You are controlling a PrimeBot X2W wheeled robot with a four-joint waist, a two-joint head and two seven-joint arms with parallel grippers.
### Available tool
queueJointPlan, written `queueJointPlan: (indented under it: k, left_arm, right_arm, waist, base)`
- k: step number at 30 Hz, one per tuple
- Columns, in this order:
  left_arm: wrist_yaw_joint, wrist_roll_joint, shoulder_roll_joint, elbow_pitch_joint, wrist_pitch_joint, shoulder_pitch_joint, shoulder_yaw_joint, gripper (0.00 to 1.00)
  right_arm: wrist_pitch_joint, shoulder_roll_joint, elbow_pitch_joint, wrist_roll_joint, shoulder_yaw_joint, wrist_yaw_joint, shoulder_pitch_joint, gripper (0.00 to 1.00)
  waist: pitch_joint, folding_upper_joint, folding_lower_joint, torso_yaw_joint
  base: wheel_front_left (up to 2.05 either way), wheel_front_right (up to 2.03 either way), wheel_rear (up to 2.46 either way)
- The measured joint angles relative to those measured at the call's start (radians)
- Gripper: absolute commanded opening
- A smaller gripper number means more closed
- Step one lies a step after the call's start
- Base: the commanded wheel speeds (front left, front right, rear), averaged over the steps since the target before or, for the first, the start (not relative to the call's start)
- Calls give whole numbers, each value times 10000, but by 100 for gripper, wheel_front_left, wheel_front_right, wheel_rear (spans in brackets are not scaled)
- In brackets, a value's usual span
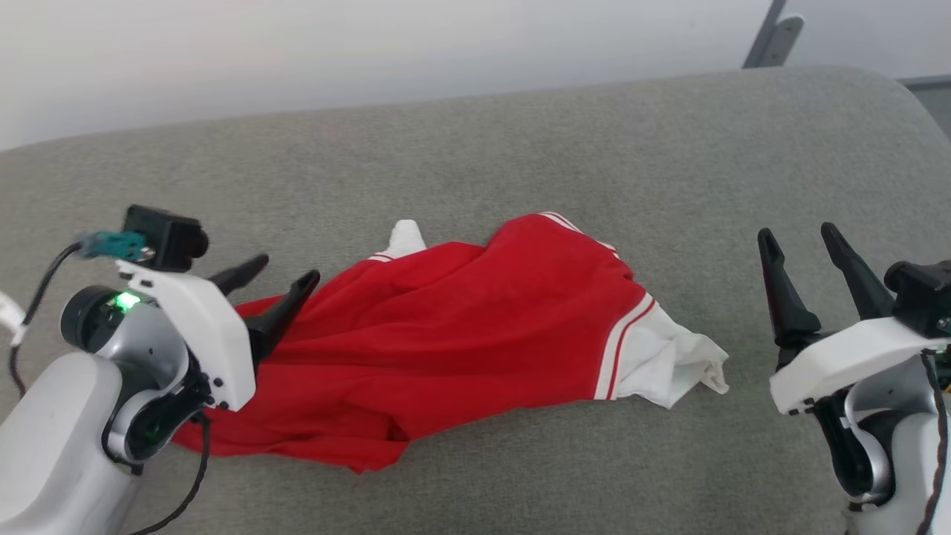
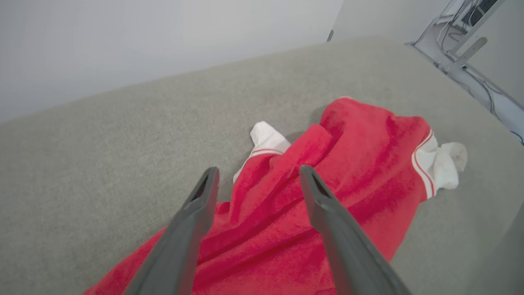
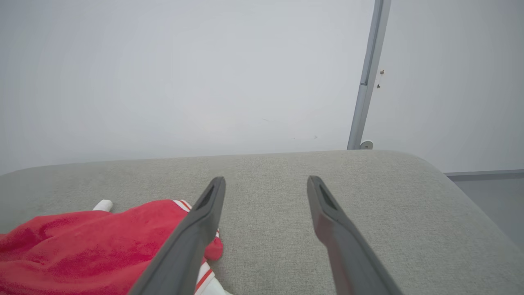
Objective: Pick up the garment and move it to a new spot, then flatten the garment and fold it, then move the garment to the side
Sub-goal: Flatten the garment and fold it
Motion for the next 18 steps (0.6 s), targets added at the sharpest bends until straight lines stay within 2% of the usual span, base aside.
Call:
queueJointPlan:
  k: [5, 10, 15, 18]
  left_arm:
    - [36, -198, -12, 1093, 1712, -674, -717, 100]
    - [412, -201, -151, 2243, 3239, -1162, -1233, 100]
    - [380, 167, -401, 3066, 3676, -1568, -1778, 100]
    - [265, 458, -462, 3482, 3532, -1886, -2044, 100]
  right_arm:
    - [-320, 276, 219, -182, -54, -2, -246, 100]
    - [-397, 395, 291, -173, 148, 0, -477, 100]
    - [-564, 451, 408, -82, 307, -2, -777, 100]
    - [-665, 493, 458, -63, 359, 0, -957, 100]
  waist:
    - [250, 0, 0, -282]
    - [544, 0, -1, -482]
    - [877, 0, 0, -664]
    - [1081, 0, -1, -755]
  base:
    - [0, 0, 0]
    - [0, 0, 0]
    - [0, 0, 0]
    - [0, 0, 0]
